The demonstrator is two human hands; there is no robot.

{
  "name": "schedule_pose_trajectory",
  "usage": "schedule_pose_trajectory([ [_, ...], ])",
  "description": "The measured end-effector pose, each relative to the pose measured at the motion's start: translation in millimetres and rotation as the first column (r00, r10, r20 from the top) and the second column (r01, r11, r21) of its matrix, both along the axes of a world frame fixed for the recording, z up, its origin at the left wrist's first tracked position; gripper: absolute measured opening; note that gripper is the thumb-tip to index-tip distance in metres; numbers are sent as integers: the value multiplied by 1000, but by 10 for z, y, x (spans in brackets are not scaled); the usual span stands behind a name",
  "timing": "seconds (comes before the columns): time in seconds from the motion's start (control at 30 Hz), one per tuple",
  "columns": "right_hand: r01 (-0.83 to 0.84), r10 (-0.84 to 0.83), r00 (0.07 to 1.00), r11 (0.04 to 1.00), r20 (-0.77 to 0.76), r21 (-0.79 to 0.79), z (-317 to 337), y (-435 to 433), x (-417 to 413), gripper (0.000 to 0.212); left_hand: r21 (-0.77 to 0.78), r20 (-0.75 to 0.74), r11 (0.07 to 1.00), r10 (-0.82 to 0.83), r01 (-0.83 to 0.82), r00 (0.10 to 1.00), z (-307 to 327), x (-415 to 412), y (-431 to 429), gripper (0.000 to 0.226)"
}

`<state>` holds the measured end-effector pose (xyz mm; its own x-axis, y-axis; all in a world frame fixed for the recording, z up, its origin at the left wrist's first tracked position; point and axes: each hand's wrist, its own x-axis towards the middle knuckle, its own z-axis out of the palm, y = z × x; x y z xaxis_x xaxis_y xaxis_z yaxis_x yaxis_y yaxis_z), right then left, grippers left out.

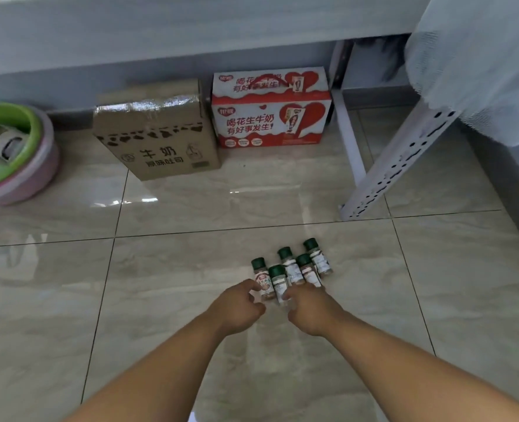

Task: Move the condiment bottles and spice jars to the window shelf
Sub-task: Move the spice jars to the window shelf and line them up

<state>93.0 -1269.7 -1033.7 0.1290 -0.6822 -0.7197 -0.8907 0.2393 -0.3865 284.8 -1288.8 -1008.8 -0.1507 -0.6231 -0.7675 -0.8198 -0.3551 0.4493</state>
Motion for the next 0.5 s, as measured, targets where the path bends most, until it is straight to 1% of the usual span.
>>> schedule_pose_trajectory([
  [0.07,-35,35,999,999,-3,21,-125,18,21,53,6,10,999,-34,34,999,-139,-14,-4,59],
  [0.17,-80,80,997,996,-5,26,-242,24,43,59,16,46,990,-141,140,989,-268,-56,2,77],
  [0.3,-150,151,988,988,-28,43,-337,-11,133,65,22,70,970,-243,242,967,-377,-120,8,80],
  [0.43,-215,220,972,974,-80,73,-353,20,184,73,44,63,959,-282,280,957,-476,-176,37,86],
  [0.5,-217,221,972,974,-79,63,-357,43,202,74,60,82,952,-303,299,949,-508,-190,44,87],
])
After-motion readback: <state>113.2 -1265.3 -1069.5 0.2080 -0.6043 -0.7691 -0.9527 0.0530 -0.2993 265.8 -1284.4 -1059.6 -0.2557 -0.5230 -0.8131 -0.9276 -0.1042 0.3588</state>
